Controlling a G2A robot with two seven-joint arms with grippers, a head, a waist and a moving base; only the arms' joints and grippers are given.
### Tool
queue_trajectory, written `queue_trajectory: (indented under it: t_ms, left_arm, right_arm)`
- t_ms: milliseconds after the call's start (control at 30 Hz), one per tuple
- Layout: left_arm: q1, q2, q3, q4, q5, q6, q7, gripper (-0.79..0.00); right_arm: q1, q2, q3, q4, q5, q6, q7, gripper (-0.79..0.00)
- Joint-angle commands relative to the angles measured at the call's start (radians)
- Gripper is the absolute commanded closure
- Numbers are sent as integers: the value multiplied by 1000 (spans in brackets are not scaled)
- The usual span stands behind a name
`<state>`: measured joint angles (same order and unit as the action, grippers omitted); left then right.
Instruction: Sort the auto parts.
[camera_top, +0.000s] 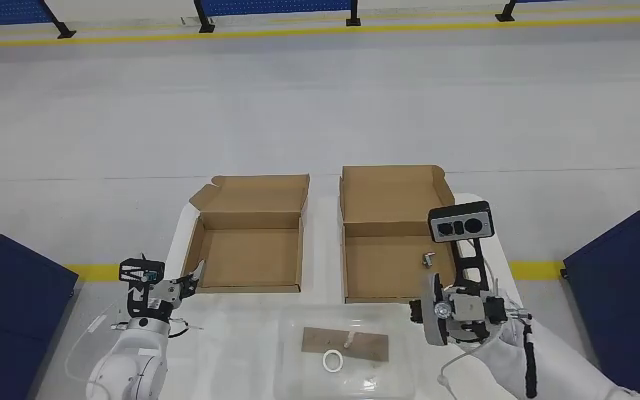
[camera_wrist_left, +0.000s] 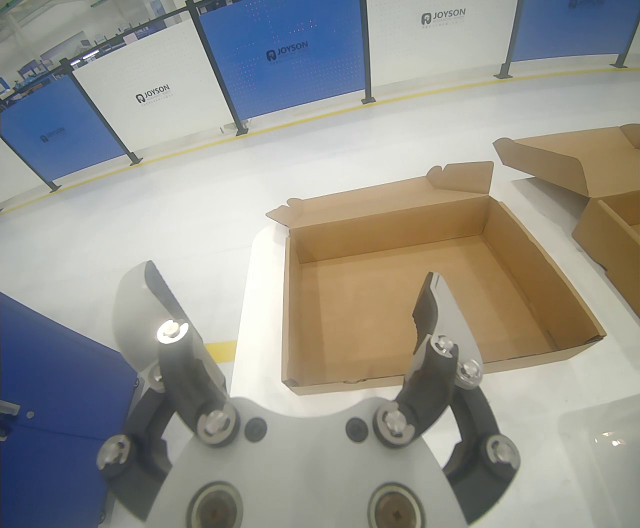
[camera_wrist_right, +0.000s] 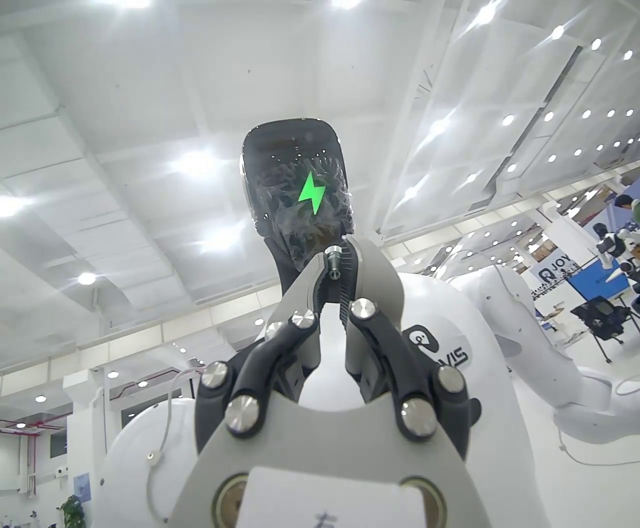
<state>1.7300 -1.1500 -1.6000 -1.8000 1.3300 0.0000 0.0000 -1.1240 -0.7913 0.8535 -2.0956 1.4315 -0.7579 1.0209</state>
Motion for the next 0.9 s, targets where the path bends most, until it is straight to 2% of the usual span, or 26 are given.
queue_trajectory:
  t_ms: [0,167,300,500,667,867]
  left_arm:
    - [0,0,0,0,0,0,0,-785]
    - [0,0,0,0,0,0,0,-785]
    - [0,0,0,0,0,0,0,-785]
    - [0,0,0,0,0,0,0,-785]
    - [0,0,0,0,0,0,0,-785]
    - [0,0,0,0,0,0,0,-785]
  right_arm:
    - [0,0,0,0,0,0,0,0]
    - [-21,-11,1,-25,29,37,-39,0]
    - [-35,-32,-1,-31,115,76,-1,0]
    - [-43,-58,14,-6,137,109,43,0]
    - [-54,-71,44,18,46,115,17,0]
    - [-81,-78,85,9,-131,131,-80,0]
